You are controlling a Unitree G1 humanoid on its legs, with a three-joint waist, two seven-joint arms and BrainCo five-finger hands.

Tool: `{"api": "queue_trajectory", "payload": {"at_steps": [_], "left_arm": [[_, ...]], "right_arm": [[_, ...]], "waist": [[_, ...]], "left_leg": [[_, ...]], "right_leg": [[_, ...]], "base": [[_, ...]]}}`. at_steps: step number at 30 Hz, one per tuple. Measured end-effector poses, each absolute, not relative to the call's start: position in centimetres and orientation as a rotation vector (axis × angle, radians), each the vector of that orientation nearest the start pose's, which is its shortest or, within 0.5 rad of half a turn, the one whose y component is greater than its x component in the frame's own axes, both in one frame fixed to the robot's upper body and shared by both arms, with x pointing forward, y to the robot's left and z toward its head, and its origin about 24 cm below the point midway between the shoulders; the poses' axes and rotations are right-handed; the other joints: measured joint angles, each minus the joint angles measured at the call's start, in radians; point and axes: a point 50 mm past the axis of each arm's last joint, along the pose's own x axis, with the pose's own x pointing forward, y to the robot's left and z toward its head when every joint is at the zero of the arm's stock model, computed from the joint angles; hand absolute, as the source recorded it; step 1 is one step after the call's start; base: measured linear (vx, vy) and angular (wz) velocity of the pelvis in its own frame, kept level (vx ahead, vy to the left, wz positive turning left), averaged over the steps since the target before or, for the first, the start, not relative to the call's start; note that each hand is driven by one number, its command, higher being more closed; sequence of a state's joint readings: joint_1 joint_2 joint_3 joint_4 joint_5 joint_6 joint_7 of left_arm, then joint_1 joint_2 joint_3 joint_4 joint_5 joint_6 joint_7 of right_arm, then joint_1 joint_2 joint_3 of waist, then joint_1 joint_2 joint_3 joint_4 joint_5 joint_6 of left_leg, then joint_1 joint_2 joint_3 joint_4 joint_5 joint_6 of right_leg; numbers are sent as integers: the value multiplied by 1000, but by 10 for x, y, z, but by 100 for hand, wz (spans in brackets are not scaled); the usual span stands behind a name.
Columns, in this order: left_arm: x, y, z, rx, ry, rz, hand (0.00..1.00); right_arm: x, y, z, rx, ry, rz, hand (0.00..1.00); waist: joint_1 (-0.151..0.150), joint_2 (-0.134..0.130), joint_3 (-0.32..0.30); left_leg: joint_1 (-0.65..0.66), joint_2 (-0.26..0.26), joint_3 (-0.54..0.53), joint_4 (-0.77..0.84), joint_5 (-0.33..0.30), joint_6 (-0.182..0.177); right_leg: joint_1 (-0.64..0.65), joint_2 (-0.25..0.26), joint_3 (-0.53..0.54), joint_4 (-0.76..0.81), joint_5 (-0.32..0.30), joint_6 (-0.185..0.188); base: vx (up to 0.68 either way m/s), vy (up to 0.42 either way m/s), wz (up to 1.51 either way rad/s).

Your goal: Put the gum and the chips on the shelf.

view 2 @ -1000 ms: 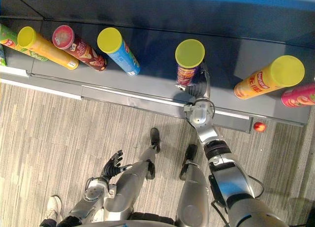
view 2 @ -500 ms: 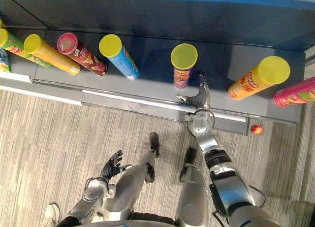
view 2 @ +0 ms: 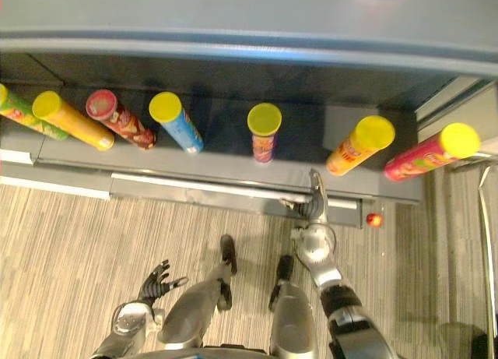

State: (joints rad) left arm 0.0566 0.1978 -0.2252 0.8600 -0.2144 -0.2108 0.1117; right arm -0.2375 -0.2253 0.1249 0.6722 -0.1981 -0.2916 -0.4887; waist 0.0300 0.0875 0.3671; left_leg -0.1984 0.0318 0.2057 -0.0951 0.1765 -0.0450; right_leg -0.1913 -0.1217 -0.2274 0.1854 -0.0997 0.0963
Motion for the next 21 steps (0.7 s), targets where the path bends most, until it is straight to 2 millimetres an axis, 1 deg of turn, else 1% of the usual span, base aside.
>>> {"api": "queue_trajectory", "payload": {"at_steps": [1,3,5,6,8,9,11,12,14,15,16,17,19,21], "left_arm": [[149,195,-129,111,752,99,0],[138,200,-134,105,797,130,0],[122,209,-142,97,870,179,0],[119,210,-143,94,888,187,0],[104,215,-148,100,941,199,0],[100,215,-149,99,959,201,0],[86,216,-154,57,1017,236,0],[82,217,-155,48,1030,249,0],[66,220,-160,4,1096,307,0],[61,220,-162,-27,1118,334,0],[52,220,-165,-117,1174,398,0],[48,220,-167,-157,1198,423,0],[38,216,-170,-257,1248,487,0],[35,215,-171,-274,1260,507,0]], "right_arm": [[264,-194,-25,-475,98,-270,0],[249,-192,-39,-486,151,-243,0],[224,-185,-60,-490,243,-164,0],[218,-183,-65,-485,266,-142,0],[193,-176,-83,-504,354,-28,0],[186,-176,-88,-502,384,-7,0],[164,-176,-107,-486,501,50,0],[158,-176,-111,-480,531,60,0],[135,-173,-128,-407,652,68,0],[133,-174,-130,-384,670,53,0],[128,-176,-134,-333,711,14,0],[125,-178,-137,-311,731,-8,0],[117,-185,-143,-238,795,-95,0],[114,-187,-147,-215,831,-130,0]], "waist": [[-1,-8,-25],[-1,-17,-59],[-4,-40,-105],[-5,-45,-113],[-6,-66,-147],[-8,-69,-156],[-14,-80,-173],[-16,-82,-181],[-25,-91,-203],[-26,-92,-209],[-29,-93,-224],[-31,-93,-229],[-32,-96,-241],[-31,-97,-246]], "left_leg": [[19,2,2,0,-13,-8],[29,5,5,-1,-24,-6],[49,13,13,-6,-42,-7],[56,14,15,-6,-45,-4],[85,17,26,-7,-57,-3],[91,17,26,-7,-60,-3],[135,15,32,-7,-77,-3],[144,15,34,-7,-80,-3],[185,14,47,-8,-97,-4],[192,15,53,-8,-100,-6],[207,15,57,-8,-106,-6],[215,15,59,-8,-108,-6],[244,15,61,-9,-114,-8],[253,15,60,-9,-114,-8]], "right_leg": [[22,4,4,-15,-1,3],[39,10,7,-29,-1,3],[65,17,8,-51,0,2],[74,19,7,-55,0,2],[108,23,8,-74,-1,2],[114,24,8,-81,0,2],[165,24,11,-101,-1,1],[176,24,11,-106,-2,0],[217,24,18,-117,-4,-7],[222,25,21,-119,-4,-8],[237,26,26,-128,-4,-9],[249,27,27,-134,-4,-9],[284,28,28,-149,-3,-11],[295,29,25,-151,-4,-13]], "base": [[74,-30,-13],[92,-32,-10],[106,-36,-10],[108,-39,-10],[110,-32,-6],[129,-23,-5],[119,-13,-6],[116,-7,-6],[141,-12,-14],[133,-20,-19],[75,-14,-13],[109,-20,-9],[83,-15,-2],[50,-15,4]]}}
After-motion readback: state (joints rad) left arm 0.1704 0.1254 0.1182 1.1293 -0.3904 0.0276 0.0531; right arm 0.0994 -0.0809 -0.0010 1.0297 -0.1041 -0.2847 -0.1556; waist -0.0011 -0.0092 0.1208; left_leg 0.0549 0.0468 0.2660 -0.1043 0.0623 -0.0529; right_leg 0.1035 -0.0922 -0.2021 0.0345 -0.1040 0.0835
